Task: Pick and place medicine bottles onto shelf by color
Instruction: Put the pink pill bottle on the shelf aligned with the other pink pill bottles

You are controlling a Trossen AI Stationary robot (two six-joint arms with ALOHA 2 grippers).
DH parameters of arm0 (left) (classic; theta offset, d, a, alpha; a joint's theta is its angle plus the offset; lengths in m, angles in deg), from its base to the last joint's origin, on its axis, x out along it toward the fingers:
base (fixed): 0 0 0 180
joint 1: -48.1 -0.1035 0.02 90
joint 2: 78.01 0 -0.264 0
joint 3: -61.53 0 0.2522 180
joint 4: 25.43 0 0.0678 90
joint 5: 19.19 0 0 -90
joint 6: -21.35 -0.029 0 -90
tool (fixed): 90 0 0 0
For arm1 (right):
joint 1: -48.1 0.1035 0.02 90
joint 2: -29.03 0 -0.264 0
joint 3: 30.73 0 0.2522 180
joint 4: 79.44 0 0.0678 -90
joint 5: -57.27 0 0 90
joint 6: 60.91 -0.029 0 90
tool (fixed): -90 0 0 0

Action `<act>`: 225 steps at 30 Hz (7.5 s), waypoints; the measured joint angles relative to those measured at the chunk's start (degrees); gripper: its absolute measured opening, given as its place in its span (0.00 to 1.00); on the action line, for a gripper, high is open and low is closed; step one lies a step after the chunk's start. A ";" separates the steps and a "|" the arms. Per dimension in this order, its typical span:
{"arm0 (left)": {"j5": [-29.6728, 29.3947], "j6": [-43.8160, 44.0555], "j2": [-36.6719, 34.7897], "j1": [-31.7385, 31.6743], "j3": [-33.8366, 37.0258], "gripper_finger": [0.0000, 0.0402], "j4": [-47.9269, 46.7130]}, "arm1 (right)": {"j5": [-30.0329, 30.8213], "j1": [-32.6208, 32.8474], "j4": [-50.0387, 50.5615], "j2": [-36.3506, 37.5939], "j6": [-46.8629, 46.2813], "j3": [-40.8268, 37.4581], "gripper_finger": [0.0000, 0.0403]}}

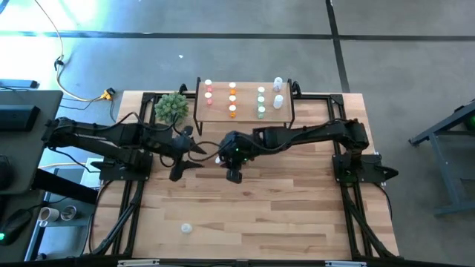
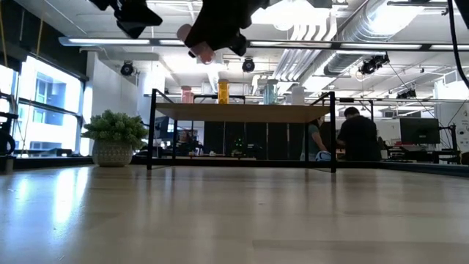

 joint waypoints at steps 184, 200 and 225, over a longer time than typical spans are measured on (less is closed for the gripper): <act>-5.23 -19.56 40.96 -33.92 -43.23 0.28 -40.46 | 4.09 -9.67 14.93 11.07 1.27 0.02 0.43; -6.87 -19.60 41.14 -33.92 -43.51 0.28 -43.63 | 4.09 -9.65 14.93 11.07 1.29 0.00 0.43; -4.87 -18.44 41.31 -33.90 -44.06 0.28 -43.84 | 4.09 -9.52 14.93 11.07 1.29 -0.02 0.43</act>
